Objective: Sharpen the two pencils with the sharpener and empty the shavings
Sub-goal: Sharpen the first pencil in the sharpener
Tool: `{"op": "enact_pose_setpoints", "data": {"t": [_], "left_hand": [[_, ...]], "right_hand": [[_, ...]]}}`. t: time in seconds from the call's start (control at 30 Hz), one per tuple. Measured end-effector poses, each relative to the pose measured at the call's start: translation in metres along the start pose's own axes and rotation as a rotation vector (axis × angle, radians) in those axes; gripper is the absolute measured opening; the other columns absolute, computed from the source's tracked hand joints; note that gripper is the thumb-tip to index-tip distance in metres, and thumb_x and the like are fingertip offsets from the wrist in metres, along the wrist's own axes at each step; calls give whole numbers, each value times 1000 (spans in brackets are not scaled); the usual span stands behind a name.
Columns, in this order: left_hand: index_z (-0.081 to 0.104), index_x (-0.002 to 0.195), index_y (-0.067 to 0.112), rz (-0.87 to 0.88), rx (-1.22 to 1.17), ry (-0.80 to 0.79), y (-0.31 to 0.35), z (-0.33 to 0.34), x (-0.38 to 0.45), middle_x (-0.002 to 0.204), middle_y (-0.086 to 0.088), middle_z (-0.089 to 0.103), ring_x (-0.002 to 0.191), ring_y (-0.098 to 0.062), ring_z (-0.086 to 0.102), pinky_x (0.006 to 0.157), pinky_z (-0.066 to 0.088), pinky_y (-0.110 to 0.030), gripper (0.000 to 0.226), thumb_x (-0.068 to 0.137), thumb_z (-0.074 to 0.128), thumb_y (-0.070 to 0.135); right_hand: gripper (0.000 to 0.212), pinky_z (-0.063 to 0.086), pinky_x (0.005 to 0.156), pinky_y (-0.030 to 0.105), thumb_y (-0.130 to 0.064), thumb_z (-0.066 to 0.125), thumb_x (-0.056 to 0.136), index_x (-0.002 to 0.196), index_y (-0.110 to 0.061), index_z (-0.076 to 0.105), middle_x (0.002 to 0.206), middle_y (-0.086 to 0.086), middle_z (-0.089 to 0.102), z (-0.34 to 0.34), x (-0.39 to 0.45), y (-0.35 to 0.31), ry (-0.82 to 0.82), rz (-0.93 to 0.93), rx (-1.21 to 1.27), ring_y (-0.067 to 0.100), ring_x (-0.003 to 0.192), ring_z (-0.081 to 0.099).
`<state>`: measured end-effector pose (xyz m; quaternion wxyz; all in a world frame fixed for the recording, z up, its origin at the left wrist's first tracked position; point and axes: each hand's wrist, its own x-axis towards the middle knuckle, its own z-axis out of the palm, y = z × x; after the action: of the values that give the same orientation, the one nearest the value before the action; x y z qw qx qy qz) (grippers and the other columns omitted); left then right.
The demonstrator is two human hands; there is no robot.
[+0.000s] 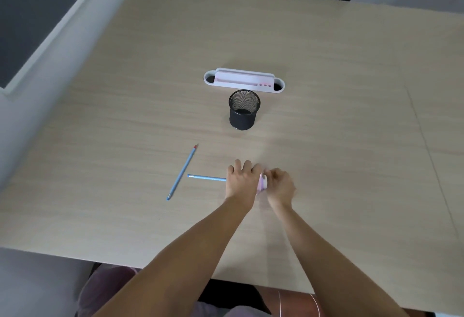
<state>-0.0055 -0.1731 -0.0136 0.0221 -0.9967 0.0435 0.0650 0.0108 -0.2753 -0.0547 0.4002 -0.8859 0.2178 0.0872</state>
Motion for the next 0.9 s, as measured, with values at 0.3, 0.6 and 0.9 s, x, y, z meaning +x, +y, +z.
{"op": "enact_pose_setpoints", "data": {"t": [0.3, 0.6, 0.9], "left_hand": [[59, 79, 28, -26, 57, 19, 4, 1, 1, 71, 9, 59, 67, -17, 55, 55, 39, -24, 35, 50, 78, 34], [63, 67, 26, -27, 6, 33, 2, -2, -1, 61, 7, 59, 60, -19, 57, 52, 43, -24, 31, 42, 79, 20], [58, 63, 27, -58, 34, 40, 5, 3, 1, 58, 9, 55, 56, -18, 53, 49, 39, -23, 41, 30, 81, 19]], "right_hand": [[41, 32, 58, 26, -25, 36, 99, 58, -23, 38, 57, -6, 37, -11, -73, 29, -31, -171, 131, 8, 54, 39], [32, 35, 59, 29, -23, 53, 91, 60, -16, 52, 56, -1, 50, -13, 9, -13, -95, -35, 254, 17, 57, 46], [35, 41, 69, 43, -19, 38, 94, 65, -5, 51, 61, 10, 49, 3, -63, 28, 39, -148, -87, 34, 70, 49]]}}
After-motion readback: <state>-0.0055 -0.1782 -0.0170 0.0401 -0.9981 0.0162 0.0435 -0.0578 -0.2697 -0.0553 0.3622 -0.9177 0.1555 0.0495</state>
